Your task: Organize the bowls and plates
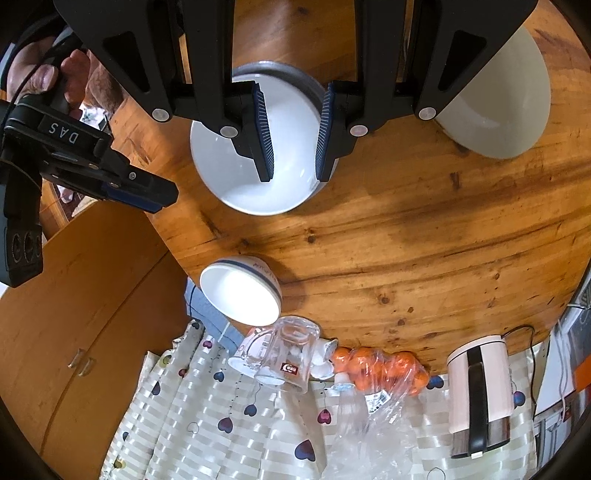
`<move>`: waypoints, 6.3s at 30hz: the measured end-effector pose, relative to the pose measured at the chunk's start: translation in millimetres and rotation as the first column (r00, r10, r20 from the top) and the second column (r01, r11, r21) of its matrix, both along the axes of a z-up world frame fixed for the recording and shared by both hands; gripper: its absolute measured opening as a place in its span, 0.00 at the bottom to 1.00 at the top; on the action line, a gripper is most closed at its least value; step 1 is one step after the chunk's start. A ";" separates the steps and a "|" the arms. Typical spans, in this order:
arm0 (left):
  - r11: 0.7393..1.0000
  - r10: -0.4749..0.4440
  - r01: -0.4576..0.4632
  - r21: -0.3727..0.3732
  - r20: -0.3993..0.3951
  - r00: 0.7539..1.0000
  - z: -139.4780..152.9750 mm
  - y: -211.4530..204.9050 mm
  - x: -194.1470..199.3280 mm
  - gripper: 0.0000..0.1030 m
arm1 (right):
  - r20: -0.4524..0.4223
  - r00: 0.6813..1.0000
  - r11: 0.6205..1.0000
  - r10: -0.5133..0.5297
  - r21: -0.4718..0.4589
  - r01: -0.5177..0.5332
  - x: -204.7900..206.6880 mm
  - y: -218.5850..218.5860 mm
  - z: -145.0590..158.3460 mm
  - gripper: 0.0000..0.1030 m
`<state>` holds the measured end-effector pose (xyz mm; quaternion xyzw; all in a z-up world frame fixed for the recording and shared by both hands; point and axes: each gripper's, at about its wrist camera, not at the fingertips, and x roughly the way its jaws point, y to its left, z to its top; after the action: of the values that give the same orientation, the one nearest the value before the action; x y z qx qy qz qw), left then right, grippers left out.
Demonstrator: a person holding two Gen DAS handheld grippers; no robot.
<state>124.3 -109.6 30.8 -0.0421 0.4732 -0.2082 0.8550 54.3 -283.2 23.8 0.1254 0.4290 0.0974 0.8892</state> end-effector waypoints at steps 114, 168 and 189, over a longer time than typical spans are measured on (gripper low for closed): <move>0.993 -0.117 0.115 -0.025 -0.053 0.992 -12.5 -71.1 143.7 0.23 | -0.022 0.988 0.988 -0.154 -0.010 0.154 119.1 -56.3 -10.2 0.14; 0.998 -0.027 0.027 -0.055 0.015 1.000 31.9 -4.5 36.5 0.23 | 0.045 0.998 0.999 -0.036 -0.017 0.037 30.7 9.4 33.5 0.14; 0.999 -0.014 0.013 -0.032 -0.018 1.000 21.5 12.7 -7.4 0.23 | 0.026 1.000 1.000 -0.005 -0.017 0.005 -8.8 32.2 25.7 0.14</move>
<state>116.9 -96.8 52.3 -0.0542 0.4780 -0.2210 0.8484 45.6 -250.9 49.5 0.1176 0.4180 0.0931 0.8960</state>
